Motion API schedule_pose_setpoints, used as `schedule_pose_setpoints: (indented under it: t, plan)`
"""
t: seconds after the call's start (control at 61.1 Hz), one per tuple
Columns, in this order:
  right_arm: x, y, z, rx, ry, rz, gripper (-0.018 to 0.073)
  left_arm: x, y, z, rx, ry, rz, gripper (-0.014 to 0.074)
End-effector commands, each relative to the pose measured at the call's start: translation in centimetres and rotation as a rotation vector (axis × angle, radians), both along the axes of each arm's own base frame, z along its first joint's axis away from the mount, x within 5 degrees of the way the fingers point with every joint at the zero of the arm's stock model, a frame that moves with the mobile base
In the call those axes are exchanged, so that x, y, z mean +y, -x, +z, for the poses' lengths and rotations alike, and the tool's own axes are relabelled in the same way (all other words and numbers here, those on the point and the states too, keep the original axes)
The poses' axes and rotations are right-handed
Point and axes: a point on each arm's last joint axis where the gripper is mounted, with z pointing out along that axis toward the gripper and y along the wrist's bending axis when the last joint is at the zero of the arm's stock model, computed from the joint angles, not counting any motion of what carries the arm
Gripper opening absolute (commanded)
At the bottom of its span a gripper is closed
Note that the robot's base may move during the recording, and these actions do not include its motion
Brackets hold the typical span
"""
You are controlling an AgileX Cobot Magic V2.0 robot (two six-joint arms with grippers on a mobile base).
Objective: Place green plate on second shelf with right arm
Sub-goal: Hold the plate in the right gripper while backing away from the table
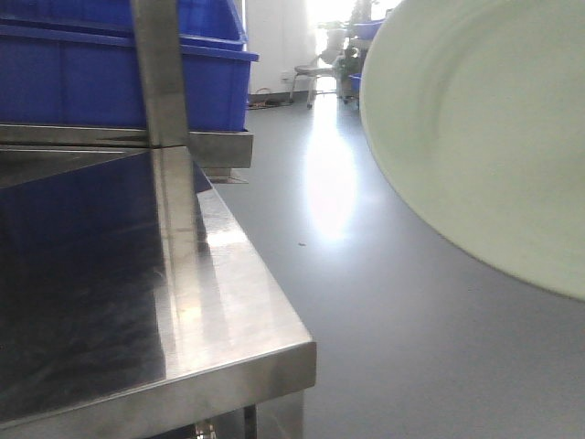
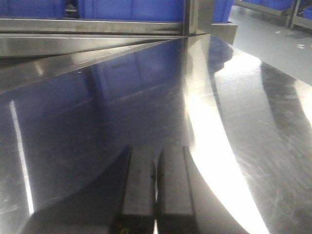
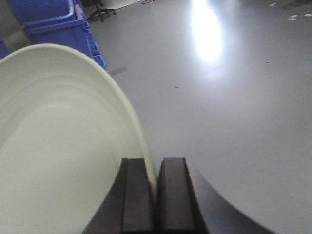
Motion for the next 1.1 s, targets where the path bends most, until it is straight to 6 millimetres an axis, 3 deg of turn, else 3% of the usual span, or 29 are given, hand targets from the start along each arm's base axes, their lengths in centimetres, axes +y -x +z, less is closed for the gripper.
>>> schedule_pose_setpoints:
  t: [0.0,1.081]
  plan:
    - [-0.19,-0.07,2.12,-0.137,-0.029,-0.024,0.0049,0.01,-0.11,-0.5,-0.064,0.001,0.001,0.0124]
    - [-0.19,-0.07,2.12,-0.137,-0.029,-0.024,0.0049,0.01,-0.11,-0.5,-0.064,0.001,0.001,0.0124]
